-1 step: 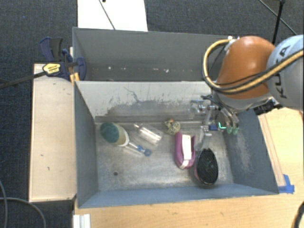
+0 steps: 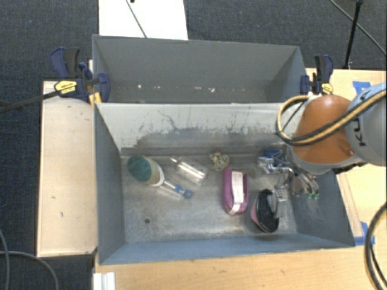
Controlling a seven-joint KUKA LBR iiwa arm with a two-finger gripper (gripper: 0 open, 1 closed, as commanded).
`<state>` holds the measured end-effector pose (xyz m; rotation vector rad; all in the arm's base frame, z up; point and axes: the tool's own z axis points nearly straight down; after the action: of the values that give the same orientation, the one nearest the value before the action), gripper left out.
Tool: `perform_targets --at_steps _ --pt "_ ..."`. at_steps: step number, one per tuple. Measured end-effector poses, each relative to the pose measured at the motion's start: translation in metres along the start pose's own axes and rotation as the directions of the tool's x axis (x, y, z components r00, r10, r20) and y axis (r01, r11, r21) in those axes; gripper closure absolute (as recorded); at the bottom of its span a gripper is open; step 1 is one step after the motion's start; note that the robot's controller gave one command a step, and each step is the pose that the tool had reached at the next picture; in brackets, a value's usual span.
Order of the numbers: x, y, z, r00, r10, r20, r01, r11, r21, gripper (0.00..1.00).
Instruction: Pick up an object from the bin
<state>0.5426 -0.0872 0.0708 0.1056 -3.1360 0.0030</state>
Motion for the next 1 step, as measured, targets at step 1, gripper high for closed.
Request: perform_targets --at_steps 1 --pt "0.0262 -0.0595 -0.0403 0.934 -0.357 0.008 0.357 0.934 0.005 0.0"
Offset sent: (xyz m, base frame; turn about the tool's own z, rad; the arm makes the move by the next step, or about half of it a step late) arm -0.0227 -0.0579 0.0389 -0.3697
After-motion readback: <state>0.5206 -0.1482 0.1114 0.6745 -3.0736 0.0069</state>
